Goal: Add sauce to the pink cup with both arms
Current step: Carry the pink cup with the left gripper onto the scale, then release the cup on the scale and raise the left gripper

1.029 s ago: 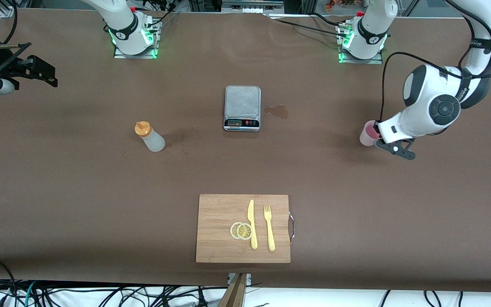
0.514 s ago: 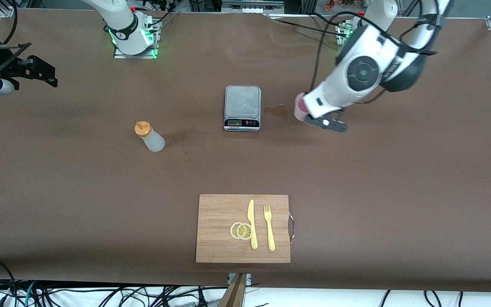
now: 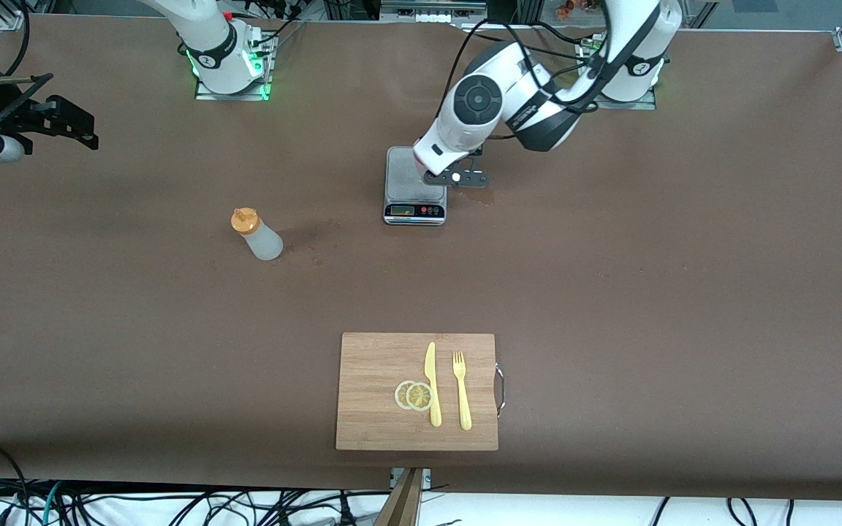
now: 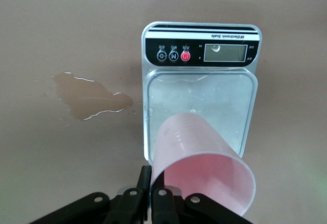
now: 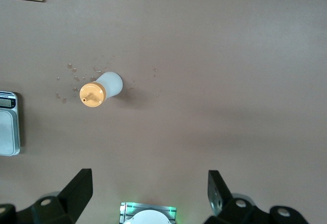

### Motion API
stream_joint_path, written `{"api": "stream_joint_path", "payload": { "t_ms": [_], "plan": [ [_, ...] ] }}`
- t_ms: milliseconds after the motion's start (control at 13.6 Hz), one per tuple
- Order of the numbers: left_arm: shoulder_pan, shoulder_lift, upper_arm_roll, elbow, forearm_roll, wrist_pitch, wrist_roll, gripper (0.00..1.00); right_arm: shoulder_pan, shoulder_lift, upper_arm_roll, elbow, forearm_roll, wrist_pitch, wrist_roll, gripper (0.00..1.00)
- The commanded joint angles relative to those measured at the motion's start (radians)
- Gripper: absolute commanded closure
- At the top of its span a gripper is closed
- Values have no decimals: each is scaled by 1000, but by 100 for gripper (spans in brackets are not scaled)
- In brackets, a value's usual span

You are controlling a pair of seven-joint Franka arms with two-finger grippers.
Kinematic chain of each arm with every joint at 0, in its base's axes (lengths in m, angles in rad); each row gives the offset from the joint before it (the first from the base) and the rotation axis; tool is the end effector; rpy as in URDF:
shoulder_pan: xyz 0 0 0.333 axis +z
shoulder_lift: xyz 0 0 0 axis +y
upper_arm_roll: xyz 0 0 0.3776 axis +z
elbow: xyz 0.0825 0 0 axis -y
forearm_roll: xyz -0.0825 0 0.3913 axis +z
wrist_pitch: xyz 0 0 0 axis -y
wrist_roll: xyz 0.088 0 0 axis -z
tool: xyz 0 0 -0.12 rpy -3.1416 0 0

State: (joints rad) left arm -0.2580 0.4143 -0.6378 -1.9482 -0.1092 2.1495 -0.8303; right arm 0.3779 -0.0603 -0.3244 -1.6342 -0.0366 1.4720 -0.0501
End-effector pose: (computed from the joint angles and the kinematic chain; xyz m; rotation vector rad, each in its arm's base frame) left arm 0.4060 -0.4733 0.3371 2.9874 0.0384 -0.5168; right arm 0.5274 0.0174 0.6661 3.1155 0.1613 -0.1639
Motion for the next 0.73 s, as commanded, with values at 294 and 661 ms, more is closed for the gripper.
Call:
{"api": "stream_joint_path", "payload": {
  "t_ms": [294,661],
  "plan": [
    [-29,104,14,86,88,23,-96,0,-8,13,2,10,-9,16,7,0],
    [43,44,15,344,89,-372,-90,0,-11,14,2,13,-13,14,6,0]
  ]
}}
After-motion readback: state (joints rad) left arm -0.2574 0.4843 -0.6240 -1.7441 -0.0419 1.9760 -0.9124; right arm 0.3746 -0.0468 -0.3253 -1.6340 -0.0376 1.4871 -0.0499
